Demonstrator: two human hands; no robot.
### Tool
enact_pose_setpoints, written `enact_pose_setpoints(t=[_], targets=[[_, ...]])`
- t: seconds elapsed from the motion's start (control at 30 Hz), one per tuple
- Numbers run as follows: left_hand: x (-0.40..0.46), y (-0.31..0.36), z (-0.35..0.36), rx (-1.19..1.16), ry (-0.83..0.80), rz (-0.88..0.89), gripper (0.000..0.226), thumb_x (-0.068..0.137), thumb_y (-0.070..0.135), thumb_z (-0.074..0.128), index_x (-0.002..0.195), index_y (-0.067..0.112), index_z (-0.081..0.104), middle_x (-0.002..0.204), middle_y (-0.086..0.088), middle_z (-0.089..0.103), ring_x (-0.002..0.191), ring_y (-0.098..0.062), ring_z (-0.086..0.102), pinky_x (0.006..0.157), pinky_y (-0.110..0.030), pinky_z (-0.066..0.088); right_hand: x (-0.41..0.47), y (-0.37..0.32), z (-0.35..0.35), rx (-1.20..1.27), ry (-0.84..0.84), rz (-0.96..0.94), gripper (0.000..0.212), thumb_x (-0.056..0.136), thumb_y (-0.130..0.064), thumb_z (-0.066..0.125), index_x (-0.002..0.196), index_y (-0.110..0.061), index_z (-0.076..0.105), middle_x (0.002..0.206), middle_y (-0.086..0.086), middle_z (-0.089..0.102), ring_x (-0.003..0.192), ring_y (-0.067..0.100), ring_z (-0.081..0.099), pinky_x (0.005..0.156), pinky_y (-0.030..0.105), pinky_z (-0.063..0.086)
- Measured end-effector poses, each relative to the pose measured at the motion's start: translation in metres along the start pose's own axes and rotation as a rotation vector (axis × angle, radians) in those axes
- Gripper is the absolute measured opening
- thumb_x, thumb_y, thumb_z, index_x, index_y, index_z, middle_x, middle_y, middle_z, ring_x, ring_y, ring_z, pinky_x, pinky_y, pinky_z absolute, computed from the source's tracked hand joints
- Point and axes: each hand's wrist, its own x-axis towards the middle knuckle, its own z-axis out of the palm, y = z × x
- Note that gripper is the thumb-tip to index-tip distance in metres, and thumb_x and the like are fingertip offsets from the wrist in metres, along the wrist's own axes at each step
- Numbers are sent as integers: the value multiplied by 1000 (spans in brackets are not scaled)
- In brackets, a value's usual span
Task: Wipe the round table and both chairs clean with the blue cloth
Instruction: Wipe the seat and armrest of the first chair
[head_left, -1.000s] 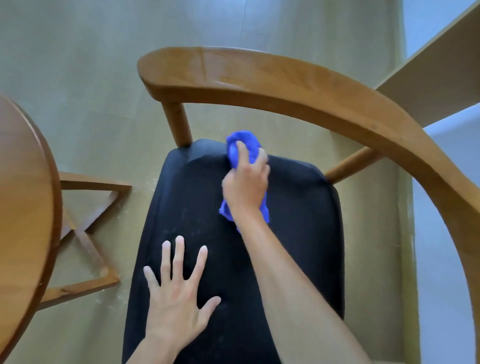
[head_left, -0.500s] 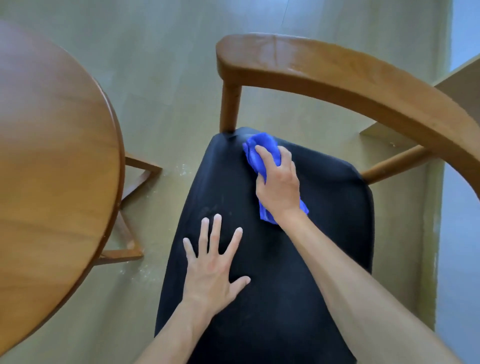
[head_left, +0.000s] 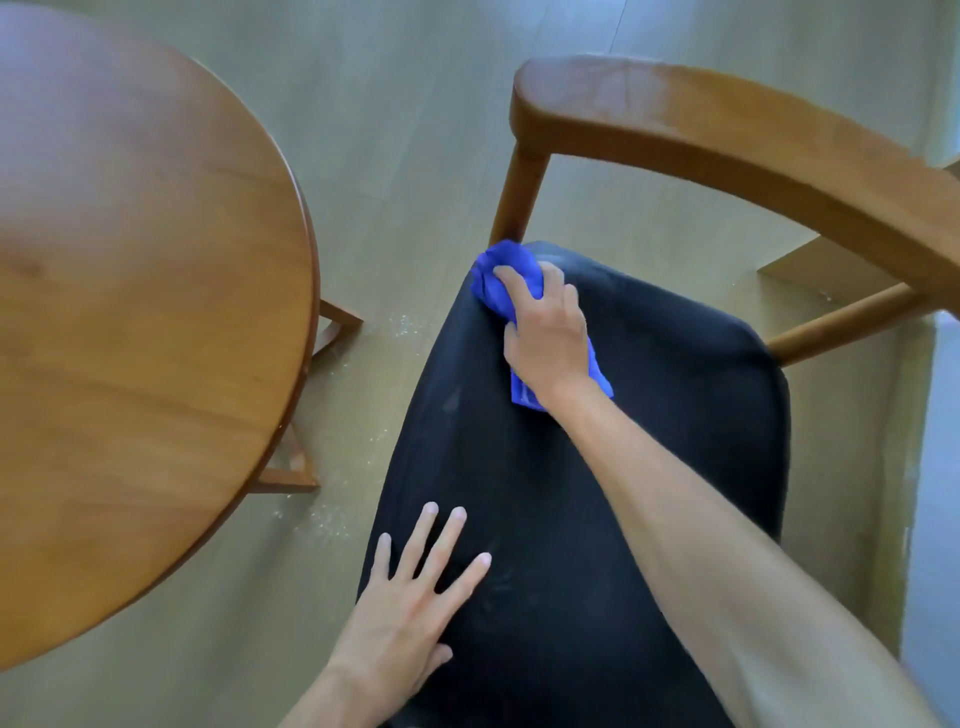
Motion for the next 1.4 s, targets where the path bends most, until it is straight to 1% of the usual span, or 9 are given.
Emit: enact_pose_setpoints(t=[0.17,0.23,0.3,0.5,0.63,0.77,1.0,1.27,1.4], targets=[[-1,-2,-3,64,0,131,74,42,49,86,110,23,73,116,-9,69,103,-29,67,73,-44,59,-134,-13,15,174,-158,-578,48,72,0,53,113,-20,64,118,22,59,69,30,48,62,39,48],[-5,-2,6,114,113,207,30,84,29,52,103,22,76,107,-6,72,95,-25,67,69,-38,59,-144,0,10,62,-303,-858,48,75,-3,50,116,-26,60,121,17,57,71,27,46,63,38,47],[-5,-2,14,136,121,216,54,97,19,22,103,21,75,109,-7,71,97,-23,68,71,-39,59,-108,12,5,-54,-270,-973,50,76,-2,46,116,-28,61,121,14,58,71,26,47,62,36,47],[-11,-2,18,89,144,207,65,52,38,85,111,16,72,122,-9,66,109,-26,65,82,-43,57,-50,-13,7,73,-38,-154,54,75,-2,53,126,-19,61,123,19,56,77,34,51,67,44,50],[-7,-7,-12,-131,410,127,15,77,16,60,87,7,68,100,-13,65,87,-33,64,70,-37,55,-140,-21,9,194,-108,-426,49,71,0,53,114,-20,66,112,19,62,67,30,49,60,40,49],[18,-22,-57,-288,623,-53,29,71,17,64,96,4,58,110,-15,56,102,-31,52,86,-39,44,-187,10,-10,179,-430,-714,50,88,-33,58,136,-27,46,142,14,45,105,31,50,89,43,44],[66,1,-57,72,5,201,78,76,75,42,144,39,30,142,-7,36,129,-30,34,105,-45,29,-162,140,-38,-71,-70,-136,48,93,-39,40,129,-14,60,146,16,42,132,39,40,101,55,38],[33,22,-6,128,320,314,51,64,34,73,113,27,64,82,-6,63,60,-27,52,56,-34,48,-184,150,10,-165,-104,-39,63,88,-46,39,144,-18,37,157,15,23,145,36,16,114,59,17],[104,-19,-61,105,465,-61,65,61,27,79,121,19,53,90,-20,59,69,-35,55,56,-40,47,-185,153,16,-173,-60,-51,64,87,-46,41,144,-19,38,157,14,23,145,34,17,115,58,17]])
